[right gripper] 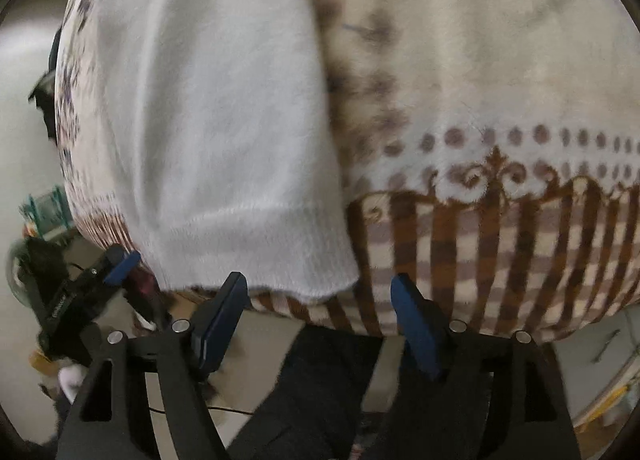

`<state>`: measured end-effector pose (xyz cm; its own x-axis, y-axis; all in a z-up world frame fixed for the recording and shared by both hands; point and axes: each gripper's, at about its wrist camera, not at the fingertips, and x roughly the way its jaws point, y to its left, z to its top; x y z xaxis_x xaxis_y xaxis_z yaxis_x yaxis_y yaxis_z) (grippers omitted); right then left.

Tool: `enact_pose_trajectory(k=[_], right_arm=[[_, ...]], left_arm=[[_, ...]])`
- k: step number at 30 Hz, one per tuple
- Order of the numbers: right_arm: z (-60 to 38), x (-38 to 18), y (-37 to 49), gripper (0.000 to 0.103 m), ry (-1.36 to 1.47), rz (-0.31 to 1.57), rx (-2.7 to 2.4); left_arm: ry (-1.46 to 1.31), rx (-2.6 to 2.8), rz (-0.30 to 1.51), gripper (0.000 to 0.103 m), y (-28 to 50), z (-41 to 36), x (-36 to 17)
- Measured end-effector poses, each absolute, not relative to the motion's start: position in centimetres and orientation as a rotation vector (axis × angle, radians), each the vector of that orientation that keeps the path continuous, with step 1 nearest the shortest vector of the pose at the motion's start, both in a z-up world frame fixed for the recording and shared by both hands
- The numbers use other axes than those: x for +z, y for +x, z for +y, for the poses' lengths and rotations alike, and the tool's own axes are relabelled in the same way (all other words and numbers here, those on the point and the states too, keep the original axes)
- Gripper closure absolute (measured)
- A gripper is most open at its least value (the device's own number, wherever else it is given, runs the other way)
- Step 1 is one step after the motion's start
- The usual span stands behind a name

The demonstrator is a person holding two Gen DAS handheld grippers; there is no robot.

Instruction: Fold small clothes

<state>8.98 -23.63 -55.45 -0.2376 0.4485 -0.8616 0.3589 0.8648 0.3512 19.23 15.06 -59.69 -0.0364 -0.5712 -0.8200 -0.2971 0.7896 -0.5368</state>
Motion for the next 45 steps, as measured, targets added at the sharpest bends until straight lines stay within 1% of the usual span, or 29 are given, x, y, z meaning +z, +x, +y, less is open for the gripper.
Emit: enact_pose_trajectory(k=[3,6,7,8,9,10,11,12,13,14,17,21,26,28,30,32,35,38,39,40,41,42,43,44,45], right_arm=[[-23.3,-58.8,8.7,0.027,0.737,1.876,0.105],[-22.2,-60.7,8.3,0.027,0.781,1.872,0.113],[-21.9,-60.9,8.1,0.027,0.801,1.851,0.105],[-21.6,-61.1,7.9,0.028,0.843,1.821,0.097],[-21.2,-61.2,7.6,0.034,0.884,1.803,0.092],[-20.6,-61.3,7.2,0.061,0.928,1.79,0.083],[-20.1,-61.4,6.9,0.081,0.955,1.788,0.07],[-20.2,-61.2,6.3,0.082,0.965,1.779,0.053],[-19.8,-60.7,6.0,0.087,0.965,1.761,0.04],[-19.3,-60.1,5.9,0.089,0.965,1.749,0.043],[-19.4,-57.7,5.9,0.09,0.953,1.709,0.071],[-19.6,-51.6,7.6,0.09,0.904,1.597,0.145],[-18.5,-43.9,12.2,0.091,0.826,1.441,0.214],[-17.8,-41.6,15.2,0.091,0.82,1.379,0.236],[-18.2,-39.6,20.0,0.091,0.795,1.318,0.251],[-19.4,-39.0,23.5,0.091,0.788,1.273,0.256],[-20.3,-38.4,31.9,0.091,0.767,1.207,0.258],[-21.5,-39.4,39.9,0.091,0.773,1.178,0.241],[-21.2,-40.3,42.9,0.091,0.762,1.19,0.243],[-21.0,-41.6,46.0,0.09,0.752,1.235,0.23],[-20.9,-42.7,47.6,0.087,0.76,1.264,0.227],[-21.2,-43.5,49.2,0.087,0.781,1.302,0.234],[-21.6,-43.7,50.2,0.086,0.814,1.318,0.262],[-22.2,-43.2,50.5,0.078,0.837,1.287,0.299],[-22.7,-42.7,50.5,0.067,0.835,1.256,0.32]], left_arm=[[-0.635,-0.285,1.679,0.034,19.5,12.8,-61.0],[-0.557,-0.279,1.698,0.034,19.4,11.2,-60.4],[-0.506,-0.245,1.698,0.037,19.4,10.6,-60.1],[-0.512,-0.256,1.68,0.037,19.2,10.1,-59.6],[-0.507,-0.268,1.658,0.054,18.9,9.7,-59.0],[-0.489,-0.28,1.655,0.089,18.7,9.1,-58.7],[-0.48,-0.298,1.652,0.089,18.5,8.6,-58.3],[-0.475,-0.3,1.633,0.089,18.4,8.4,-57.8],[-0.483,-0.309,1.61,0.089,18.3,8.3,-56.9],[-0.499,-0.319,1.601,0.09,18.3,8.1,-56.5],[-0.59,-0.336,1.559,0.09,19.1,8.9,-54.3],[-0.664,-0.371,1.464,0.09,21.1,10.1,-50.4],[-0.713,-0.455,1.311,0.09,26.8,10.5,-45.6],[-0.704,-0.457,1.25,0.09,30.8,10.3,-44.2],[-0.732,-0.453,1.201,0.09,34.8,10.1,-43.8],[-0.739,-0.436,1.162,0.089,39.2,9.5,-43.8],[-0.766,-0.379,1.154,0.086,46.0,8.6,-45.9],[-0.783,-0.337,1.202,0.085,52.5,7.4,-48.9],[-0.806,-0.35,1.225,0.081,54.0,7.5,-49.8],[-0.83,-0.353,1.25,0.073,54.9,8.1,-50.4],[-0.876,-0.353,1.251,0.071,55.6,8.9,-50.6],[-0.916,-0.364,1.221,0.067,55.5,9.7,-50.2],[-0.929,-0.364,1.196,0.06,55.2,10.4,-49.6],[-0.932,-0.354,1.161,0.053,54.6,11.3,-48.8],[-0.924,-0.349,1.138,0.046,54.2,11.7,-48.4]])
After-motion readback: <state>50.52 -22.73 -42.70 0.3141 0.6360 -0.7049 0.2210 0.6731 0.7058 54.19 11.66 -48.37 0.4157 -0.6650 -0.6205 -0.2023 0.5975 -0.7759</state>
